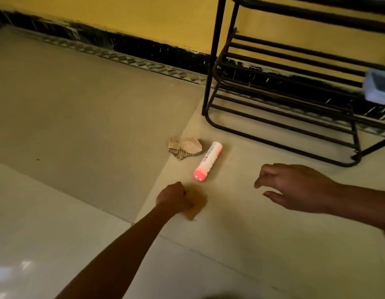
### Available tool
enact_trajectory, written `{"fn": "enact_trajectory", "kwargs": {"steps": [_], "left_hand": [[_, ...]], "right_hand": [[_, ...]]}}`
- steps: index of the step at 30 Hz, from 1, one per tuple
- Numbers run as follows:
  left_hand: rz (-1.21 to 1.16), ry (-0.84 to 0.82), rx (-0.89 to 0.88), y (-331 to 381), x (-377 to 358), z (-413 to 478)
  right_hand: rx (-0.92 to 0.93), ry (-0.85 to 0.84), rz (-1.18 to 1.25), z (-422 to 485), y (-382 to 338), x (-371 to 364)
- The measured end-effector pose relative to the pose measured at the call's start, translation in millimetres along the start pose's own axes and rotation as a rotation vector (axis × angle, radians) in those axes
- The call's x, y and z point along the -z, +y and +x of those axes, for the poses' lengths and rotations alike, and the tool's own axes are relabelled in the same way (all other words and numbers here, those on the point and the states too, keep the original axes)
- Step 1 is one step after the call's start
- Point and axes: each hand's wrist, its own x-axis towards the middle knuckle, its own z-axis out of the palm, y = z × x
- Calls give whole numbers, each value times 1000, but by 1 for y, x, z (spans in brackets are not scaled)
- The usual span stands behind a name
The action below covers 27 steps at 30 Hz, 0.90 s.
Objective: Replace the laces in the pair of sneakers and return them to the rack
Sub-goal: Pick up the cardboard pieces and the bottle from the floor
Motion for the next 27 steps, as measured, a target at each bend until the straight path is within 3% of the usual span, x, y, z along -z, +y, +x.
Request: {"fn": "enact_trajectory", "kwargs": {"steps": [3, 10, 13, 16, 22, 27], "left_hand": [[70, -17, -56, -1, 15, 8], [-77, 246, 13, -7, 73, 35], [-52, 287, -39, -3, 90, 53], [80, 273, -134, 7, 93, 74], [535, 78, -277, 19, 91, 105], [531, -18, -345, 30, 89, 110]], "right_hand": [[10, 8, -40, 32, 1, -1], [-70, 96, -44, 135, -13, -55], [-100, 137, -8, 162, -19, -77], [-89, 107, 2, 176, -20, -92], [14, 331, -111, 171, -13, -99], [-41, 366, 28, 134, -5, -84]]}}
